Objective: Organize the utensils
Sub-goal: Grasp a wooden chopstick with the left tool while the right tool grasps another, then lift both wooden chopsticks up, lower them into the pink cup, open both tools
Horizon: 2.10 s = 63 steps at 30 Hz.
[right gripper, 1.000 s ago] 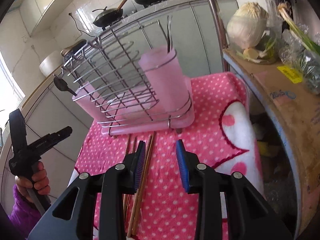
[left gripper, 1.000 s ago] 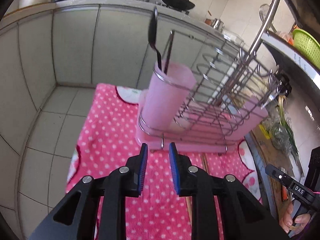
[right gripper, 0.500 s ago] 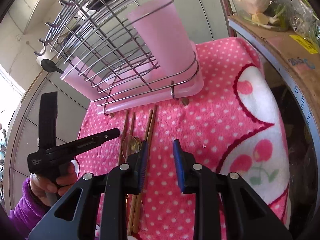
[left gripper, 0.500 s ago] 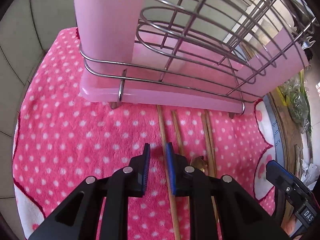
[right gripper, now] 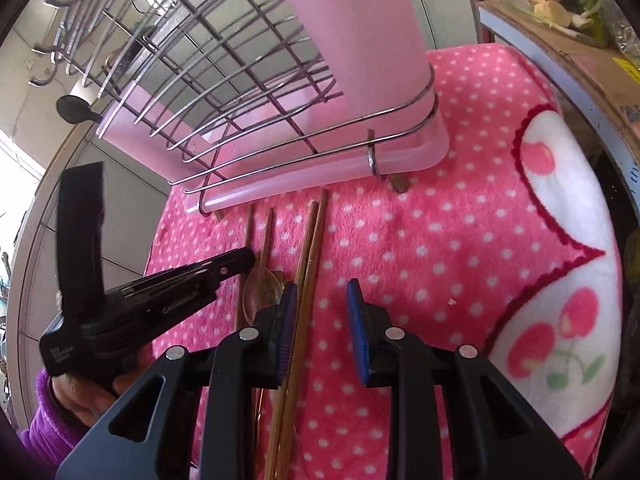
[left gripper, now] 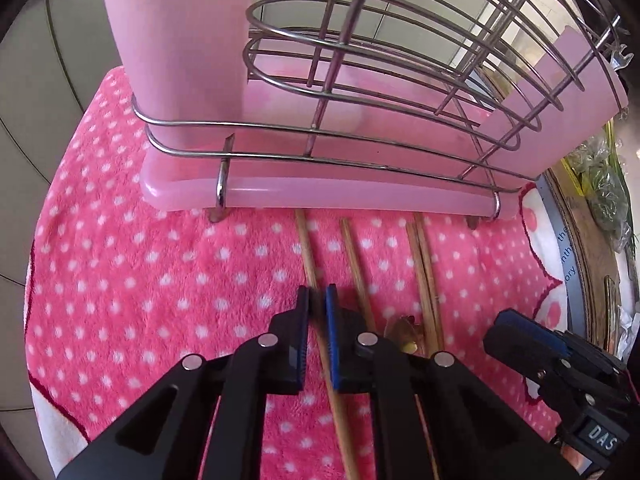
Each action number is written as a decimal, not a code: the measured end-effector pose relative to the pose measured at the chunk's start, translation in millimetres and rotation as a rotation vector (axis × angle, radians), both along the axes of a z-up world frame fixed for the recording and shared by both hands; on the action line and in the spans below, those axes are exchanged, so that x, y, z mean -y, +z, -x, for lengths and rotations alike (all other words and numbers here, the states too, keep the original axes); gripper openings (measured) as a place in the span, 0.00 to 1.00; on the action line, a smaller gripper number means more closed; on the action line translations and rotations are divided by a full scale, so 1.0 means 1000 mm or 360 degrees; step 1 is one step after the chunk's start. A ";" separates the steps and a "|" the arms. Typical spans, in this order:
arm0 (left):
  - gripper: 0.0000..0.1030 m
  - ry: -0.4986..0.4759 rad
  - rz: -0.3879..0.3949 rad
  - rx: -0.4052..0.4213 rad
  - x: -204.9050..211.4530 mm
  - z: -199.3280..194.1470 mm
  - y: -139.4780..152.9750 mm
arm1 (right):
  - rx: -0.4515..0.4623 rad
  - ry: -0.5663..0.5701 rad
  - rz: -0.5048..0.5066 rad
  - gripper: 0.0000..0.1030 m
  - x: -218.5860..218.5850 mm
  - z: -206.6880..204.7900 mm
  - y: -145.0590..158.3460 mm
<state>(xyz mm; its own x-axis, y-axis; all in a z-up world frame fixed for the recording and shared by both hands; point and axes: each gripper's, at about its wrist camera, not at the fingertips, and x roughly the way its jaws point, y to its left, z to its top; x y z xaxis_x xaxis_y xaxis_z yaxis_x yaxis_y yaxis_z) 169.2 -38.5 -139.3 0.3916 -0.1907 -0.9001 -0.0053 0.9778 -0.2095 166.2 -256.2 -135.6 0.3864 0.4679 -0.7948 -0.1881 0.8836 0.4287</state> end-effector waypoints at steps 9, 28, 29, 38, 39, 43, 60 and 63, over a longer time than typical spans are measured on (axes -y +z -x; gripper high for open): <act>0.05 0.0054 0.0028 0.0015 -0.038 0.023 0.013 | -0.0107 0.0005 0.0194 0.12 -0.031 -0.027 -0.016; 0.06 0.0070 0.0088 -0.0094 -0.053 0.016 -0.002 | -0.0166 0.0000 0.0354 0.06 -0.066 -0.038 -0.021; 0.06 0.0063 0.0082 -0.0108 -0.052 0.014 -0.001 | -0.0169 -0.0011 0.0350 0.06 -0.064 -0.037 -0.020; 0.07 -0.0020 0.0024 -0.0256 -0.041 -0.014 0.000 | -0.0223 -0.0088 0.0364 0.06 -0.023 -0.023 -0.017; 0.07 -0.0020 0.0023 -0.0279 -0.041 -0.015 -0.001 | -0.0235 -0.0078 0.0370 0.07 -0.022 -0.023 -0.019; 0.07 -0.0043 0.0005 -0.0325 -0.038 -0.019 -0.003 | -0.0271 -0.0051 0.0365 0.07 -0.022 -0.029 -0.021; 0.05 -0.0009 0.0108 0.0082 -0.057 0.029 0.039 | 0.0039 -0.0183 -0.0030 0.06 0.026 0.007 0.016; 0.05 0.0009 0.0045 0.0293 -0.058 0.047 0.063 | 0.0172 -0.0186 -0.0063 0.06 0.033 0.023 0.038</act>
